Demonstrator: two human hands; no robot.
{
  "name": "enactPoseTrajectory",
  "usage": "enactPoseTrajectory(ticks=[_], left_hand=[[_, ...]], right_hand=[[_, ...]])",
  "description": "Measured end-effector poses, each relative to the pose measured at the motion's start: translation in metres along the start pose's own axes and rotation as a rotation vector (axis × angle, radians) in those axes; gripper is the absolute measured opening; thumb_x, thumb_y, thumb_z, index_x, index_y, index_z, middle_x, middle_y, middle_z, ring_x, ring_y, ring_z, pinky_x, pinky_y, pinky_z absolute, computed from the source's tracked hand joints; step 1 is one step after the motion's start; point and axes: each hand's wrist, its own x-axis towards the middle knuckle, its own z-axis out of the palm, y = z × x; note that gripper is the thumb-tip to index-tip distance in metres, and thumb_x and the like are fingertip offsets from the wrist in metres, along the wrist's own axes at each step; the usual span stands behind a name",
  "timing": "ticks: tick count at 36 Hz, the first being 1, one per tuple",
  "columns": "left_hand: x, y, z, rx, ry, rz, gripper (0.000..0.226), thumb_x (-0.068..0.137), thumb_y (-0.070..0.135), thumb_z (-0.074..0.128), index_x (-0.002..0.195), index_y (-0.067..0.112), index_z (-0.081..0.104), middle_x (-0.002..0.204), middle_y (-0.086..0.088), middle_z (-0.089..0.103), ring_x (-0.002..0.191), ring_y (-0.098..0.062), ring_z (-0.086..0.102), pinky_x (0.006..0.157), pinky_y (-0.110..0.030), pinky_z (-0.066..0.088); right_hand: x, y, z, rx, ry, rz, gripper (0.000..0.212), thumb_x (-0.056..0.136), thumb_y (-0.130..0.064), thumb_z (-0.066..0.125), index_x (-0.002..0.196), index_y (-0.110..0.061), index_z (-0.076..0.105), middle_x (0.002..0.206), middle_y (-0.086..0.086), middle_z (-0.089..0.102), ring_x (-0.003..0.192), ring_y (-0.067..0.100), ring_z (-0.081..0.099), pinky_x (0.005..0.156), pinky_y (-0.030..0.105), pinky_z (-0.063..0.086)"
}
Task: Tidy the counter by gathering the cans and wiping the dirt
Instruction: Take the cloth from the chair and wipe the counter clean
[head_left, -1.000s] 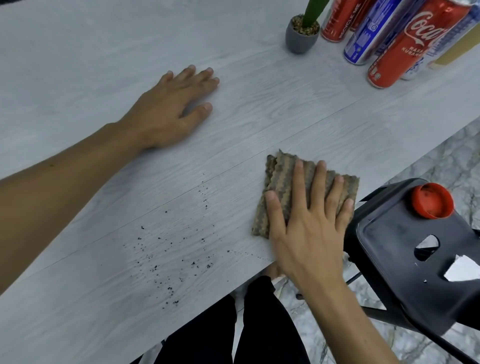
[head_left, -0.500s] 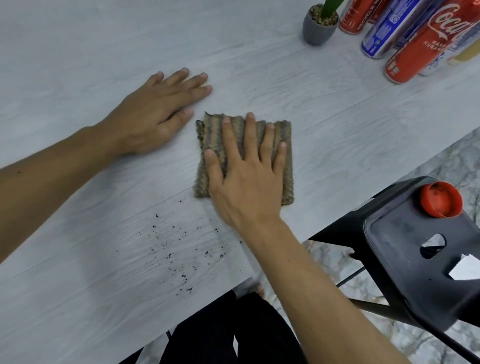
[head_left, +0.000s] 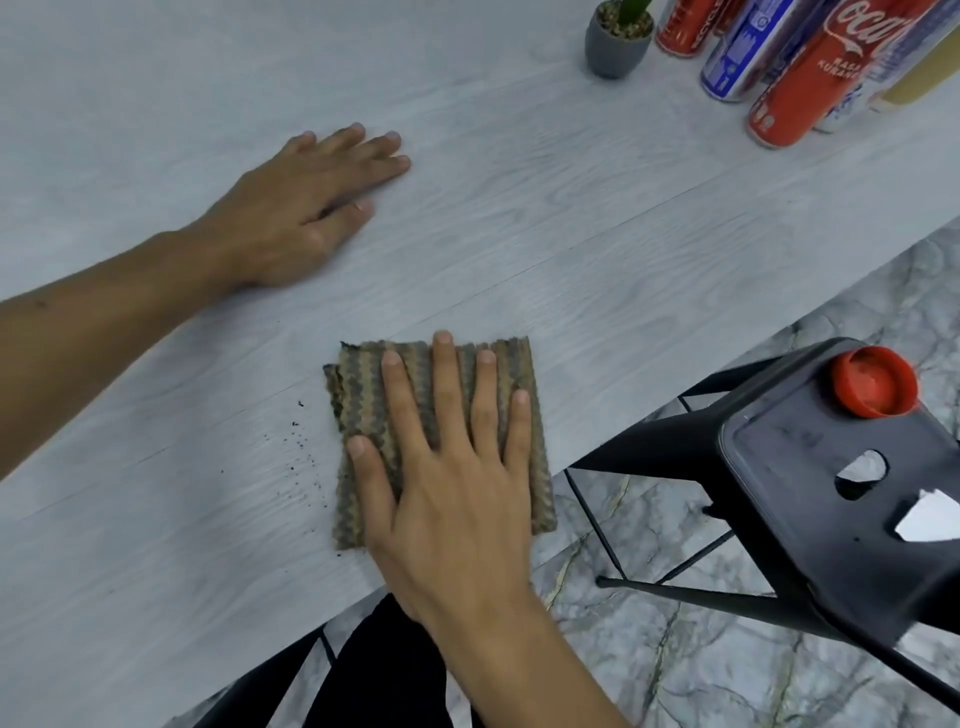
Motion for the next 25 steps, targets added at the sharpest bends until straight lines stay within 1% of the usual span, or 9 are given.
enactPoseTrajectory(ticks=[5,11,15,17,20,25], left_hand=[[-0.001,0.002,-0.001,0.007,-0.007,0.008,0.053,0.109,0.039,0.027,0.162,0.035,0.023,0.170,0.016,0.013,0.157,-0.008,0.004,0.127,-0.041,0.002],[-0.002,0.001,0.000,0.021,-0.013,0.018,0.052,0.111,0.033,0.027,0.163,0.032,0.021,0.171,0.011,0.012,0.158,-0.012,0.003,0.127,-0.039,0.000],[-0.004,0.001,-0.002,0.038,-0.048,0.011,0.052,0.112,0.036,0.022,0.164,0.031,0.014,0.172,0.010,0.005,0.158,-0.012,-0.002,0.127,-0.041,-0.002],[-0.011,0.001,-0.005,0.017,-0.046,-0.006,0.053,0.112,0.038,0.020,0.164,0.031,0.010,0.172,0.010,0.002,0.158,-0.011,-0.004,0.127,-0.039,-0.003],[-0.030,-0.001,-0.011,-0.012,-0.013,-0.034,0.054,0.112,0.039,0.019,0.164,0.030,0.009,0.172,0.010,0.001,0.158,-0.011,-0.005,0.127,-0.039,-0.003],[-0.074,-0.022,-0.015,0.027,-0.006,-0.046,0.057,0.109,0.048,0.015,0.164,0.032,0.011,0.172,0.011,0.000,0.158,-0.011,-0.006,0.125,-0.038,-0.004]], right_hand=[[-0.018,0.011,-0.005,-0.020,0.009,0.079,0.067,0.105,-0.062,0.026,0.164,-0.032,0.017,0.173,0.004,0.002,0.159,0.028,-0.004,0.127,0.054,0.002],[-0.011,0.025,-0.013,-0.044,0.001,0.185,0.069,0.104,-0.066,0.015,0.164,-0.035,0.001,0.173,0.001,-0.010,0.158,0.025,-0.015,0.127,0.054,-0.005],[0.014,0.042,-0.022,-0.058,-0.020,0.278,0.071,0.101,-0.069,0.005,0.162,-0.038,-0.009,0.170,-0.002,-0.020,0.156,0.026,-0.022,0.125,0.053,-0.012],[0.029,0.049,-0.026,-0.053,-0.018,0.315,0.071,0.100,-0.069,0.007,0.162,-0.039,-0.008,0.171,-0.003,-0.020,0.157,0.026,-0.021,0.125,0.053,-0.011],[0.047,0.050,-0.029,-0.023,-0.032,0.329,0.070,0.102,-0.067,0.012,0.163,-0.037,-0.005,0.172,-0.004,-0.016,0.157,0.026,-0.019,0.125,0.053,-0.012],[0.070,0.028,-0.024,0.016,-0.039,0.274,0.068,0.104,-0.064,0.013,0.164,-0.036,-0.004,0.172,-0.002,-0.013,0.157,0.027,-0.018,0.125,0.050,-0.015]])
